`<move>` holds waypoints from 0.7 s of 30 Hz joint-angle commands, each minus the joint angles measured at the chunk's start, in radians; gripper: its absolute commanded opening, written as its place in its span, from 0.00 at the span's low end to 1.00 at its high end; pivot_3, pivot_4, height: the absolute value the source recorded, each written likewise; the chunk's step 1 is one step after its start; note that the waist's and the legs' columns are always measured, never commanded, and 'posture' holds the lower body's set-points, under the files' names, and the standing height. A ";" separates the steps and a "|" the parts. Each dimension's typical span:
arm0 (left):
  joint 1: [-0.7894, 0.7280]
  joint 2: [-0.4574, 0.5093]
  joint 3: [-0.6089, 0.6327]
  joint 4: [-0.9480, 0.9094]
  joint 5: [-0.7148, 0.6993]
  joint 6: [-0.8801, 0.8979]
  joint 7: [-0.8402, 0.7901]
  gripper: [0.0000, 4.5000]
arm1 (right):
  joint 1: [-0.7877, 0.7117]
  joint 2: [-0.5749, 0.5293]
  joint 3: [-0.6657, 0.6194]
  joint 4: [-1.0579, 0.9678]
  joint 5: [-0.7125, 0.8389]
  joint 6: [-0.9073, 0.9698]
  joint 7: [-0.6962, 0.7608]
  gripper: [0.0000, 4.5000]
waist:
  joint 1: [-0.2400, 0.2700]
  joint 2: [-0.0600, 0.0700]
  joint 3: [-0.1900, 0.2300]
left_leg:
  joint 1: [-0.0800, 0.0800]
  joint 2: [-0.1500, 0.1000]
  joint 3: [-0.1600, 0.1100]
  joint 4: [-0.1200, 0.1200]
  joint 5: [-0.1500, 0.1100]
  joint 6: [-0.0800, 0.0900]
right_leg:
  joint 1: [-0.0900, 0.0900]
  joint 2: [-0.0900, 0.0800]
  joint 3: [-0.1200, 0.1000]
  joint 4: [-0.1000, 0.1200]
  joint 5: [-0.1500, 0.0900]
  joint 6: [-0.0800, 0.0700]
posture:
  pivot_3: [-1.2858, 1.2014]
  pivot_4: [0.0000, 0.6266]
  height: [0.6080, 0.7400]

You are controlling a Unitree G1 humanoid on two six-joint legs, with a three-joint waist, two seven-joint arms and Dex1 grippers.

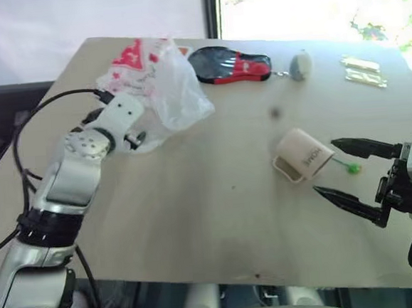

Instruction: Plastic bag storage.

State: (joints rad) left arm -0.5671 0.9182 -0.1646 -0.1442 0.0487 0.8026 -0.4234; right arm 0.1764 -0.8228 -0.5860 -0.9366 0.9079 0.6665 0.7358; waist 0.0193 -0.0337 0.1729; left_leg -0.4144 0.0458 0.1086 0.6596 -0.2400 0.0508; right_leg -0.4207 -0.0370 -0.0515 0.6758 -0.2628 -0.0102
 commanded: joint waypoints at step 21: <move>-0.624 -0.227 -0.424 1.241 0.680 -0.770 0.356 0.95 | -0.038 -0.033 0.108 -0.078 0.051 -0.026 -0.157 0.99 | 0.001 -0.002 0.001 | -0.004 -0.001 -0.006 0.011 -0.005 0.009 | 0.005 -0.001 -0.008 0.001 0.001 0.001 | 0.52 0.24 1.00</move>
State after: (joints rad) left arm -1.1447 0.6947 -0.5823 1.0327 0.6945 0.0671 -0.1109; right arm 0.1411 -0.8440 -0.4669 -0.9844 0.9402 0.6516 0.5950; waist 0.0199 -0.0357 0.1736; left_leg -0.4189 0.0444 0.1026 0.6704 -0.2450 0.0597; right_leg -0.4161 -0.0382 -0.0595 0.6771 -0.2616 -0.0092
